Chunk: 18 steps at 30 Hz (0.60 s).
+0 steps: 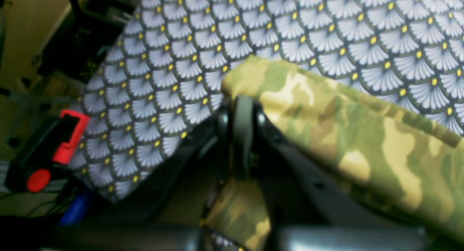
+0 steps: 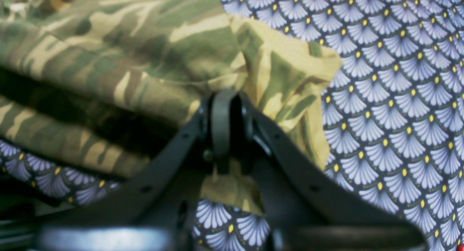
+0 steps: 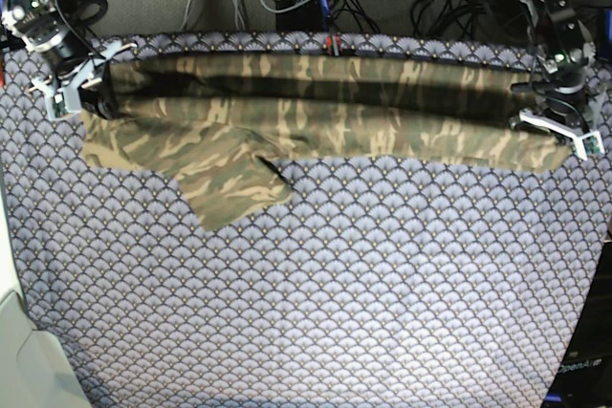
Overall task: Fold the T-shirt properly
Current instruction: 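Lift the hem and fold it toward the collar with both grippers, then release the right gripper and move it to the sleeve flap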
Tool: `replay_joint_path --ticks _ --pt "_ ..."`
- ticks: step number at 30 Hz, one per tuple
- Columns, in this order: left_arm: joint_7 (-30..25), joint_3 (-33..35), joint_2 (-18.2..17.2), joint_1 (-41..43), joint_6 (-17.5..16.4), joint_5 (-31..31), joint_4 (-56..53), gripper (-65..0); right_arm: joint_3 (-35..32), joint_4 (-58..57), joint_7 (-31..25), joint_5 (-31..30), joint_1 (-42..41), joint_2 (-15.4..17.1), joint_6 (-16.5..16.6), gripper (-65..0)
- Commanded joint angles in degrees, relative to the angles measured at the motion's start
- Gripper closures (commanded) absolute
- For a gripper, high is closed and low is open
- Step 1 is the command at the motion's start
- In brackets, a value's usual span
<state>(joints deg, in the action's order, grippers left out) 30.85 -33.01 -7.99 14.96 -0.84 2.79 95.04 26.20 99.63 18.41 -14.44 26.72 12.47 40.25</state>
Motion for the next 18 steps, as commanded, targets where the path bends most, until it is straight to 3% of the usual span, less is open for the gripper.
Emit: replay_joint_path --ticks 1,18 --pt "-1.2 -0.3 -0.7 0.3 0.4 -0.3 0.7 -0.6 0.8 0.9 -1.3 -0.9 0.7 0.6 -0.2 -1.3" --pt "-0.7 -0.1 0.4 2.6 0.4 -0.2 0.5 -1.0 3.6 -5.4 -1.3 -0.9 0.8 0.5 -0.2 -1.8"
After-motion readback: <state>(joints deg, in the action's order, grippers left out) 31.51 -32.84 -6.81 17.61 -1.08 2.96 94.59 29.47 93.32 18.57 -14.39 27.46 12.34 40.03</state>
